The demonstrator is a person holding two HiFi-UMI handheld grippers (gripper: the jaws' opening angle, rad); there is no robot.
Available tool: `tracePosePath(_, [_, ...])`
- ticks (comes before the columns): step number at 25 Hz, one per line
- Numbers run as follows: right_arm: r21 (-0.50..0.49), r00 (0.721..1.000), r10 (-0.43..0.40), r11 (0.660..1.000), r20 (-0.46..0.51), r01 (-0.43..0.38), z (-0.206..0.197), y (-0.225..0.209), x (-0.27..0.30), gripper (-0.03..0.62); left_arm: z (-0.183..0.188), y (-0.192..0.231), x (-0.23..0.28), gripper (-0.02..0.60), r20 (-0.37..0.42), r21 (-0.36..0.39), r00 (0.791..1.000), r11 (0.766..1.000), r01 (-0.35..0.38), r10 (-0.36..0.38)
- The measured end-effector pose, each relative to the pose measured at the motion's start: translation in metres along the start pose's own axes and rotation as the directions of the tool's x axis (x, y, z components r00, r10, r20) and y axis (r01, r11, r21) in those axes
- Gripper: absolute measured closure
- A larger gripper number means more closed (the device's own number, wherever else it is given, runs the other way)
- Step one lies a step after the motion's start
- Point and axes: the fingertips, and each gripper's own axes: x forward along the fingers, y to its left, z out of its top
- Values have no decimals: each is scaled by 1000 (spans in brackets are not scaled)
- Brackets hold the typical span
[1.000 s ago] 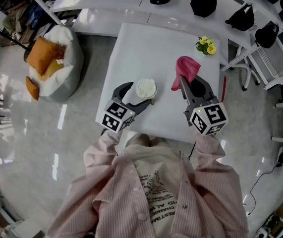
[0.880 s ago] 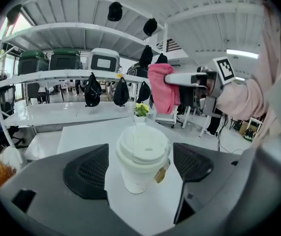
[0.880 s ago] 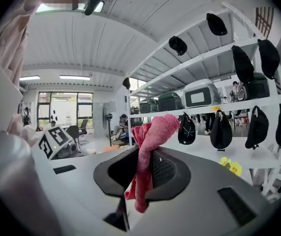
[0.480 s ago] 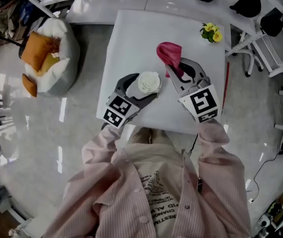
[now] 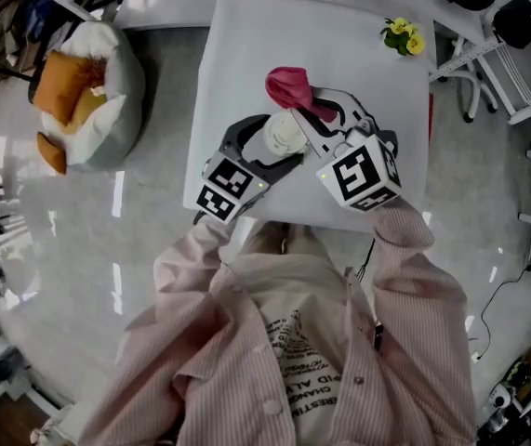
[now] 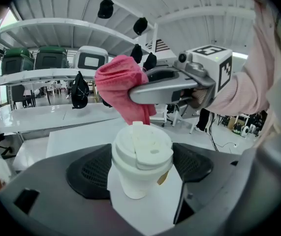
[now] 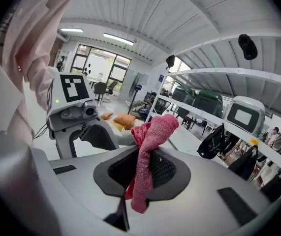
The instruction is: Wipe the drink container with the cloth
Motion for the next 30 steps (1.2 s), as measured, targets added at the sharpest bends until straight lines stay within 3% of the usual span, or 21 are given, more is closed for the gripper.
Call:
tracePosePath(10, [-142, 992, 72, 986, -100, -86, -8, 35, 17, 554, -1, -1, -2, 206, 20, 4, 1000, 1000, 11, -11])
tracePosePath(30, [-93, 975, 118, 986, -188, -138, -20, 58, 9, 554, -1, -1, -2, 206, 42, 7, 999, 1000, 10, -10])
